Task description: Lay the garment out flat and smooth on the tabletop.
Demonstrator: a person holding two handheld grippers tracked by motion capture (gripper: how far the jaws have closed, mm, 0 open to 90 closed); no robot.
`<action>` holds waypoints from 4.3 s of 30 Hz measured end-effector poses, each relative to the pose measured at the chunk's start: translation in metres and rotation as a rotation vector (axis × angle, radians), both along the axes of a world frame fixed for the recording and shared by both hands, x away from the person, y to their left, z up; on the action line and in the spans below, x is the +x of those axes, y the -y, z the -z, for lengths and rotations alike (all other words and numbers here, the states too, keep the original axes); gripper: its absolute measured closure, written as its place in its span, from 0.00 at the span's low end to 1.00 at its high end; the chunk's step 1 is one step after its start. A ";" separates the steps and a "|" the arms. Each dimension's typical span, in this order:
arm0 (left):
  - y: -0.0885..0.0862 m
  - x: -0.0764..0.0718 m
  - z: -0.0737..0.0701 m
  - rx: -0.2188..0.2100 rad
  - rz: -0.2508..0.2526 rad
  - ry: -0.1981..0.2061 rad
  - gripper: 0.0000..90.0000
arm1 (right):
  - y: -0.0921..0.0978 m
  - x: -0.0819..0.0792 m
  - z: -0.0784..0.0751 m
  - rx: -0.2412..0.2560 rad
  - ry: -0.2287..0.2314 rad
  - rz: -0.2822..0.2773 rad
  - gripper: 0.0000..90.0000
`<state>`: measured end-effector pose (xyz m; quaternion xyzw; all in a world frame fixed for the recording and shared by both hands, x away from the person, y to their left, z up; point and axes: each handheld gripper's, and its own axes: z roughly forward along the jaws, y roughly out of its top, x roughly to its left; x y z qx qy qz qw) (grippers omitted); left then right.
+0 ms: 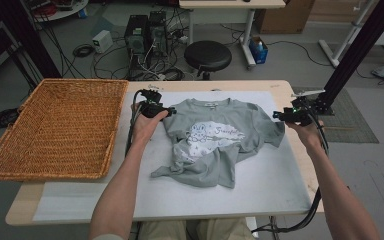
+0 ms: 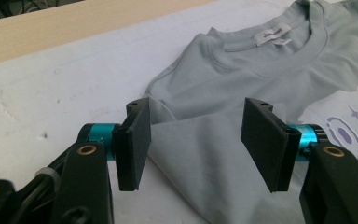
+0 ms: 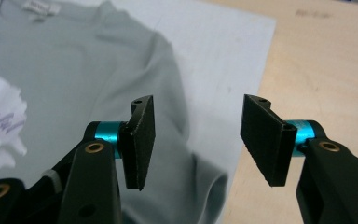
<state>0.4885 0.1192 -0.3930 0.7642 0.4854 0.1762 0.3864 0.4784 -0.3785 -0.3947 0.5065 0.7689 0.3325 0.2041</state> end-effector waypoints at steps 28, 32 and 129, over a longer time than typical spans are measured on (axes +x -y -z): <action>0.009 -0.008 0.002 0.022 0.000 0.024 0.48 | 0.023 -0.023 0.031 -0.163 0.014 0.128 0.62; 0.019 -0.008 0.006 0.028 0.026 0.006 0.48 | 0.003 -0.033 0.013 -0.112 0.123 0.050 0.59; 0.002 -0.080 0.019 0.119 0.036 -0.066 0.82 | -0.057 -0.035 0.049 -0.072 -0.010 -0.108 0.57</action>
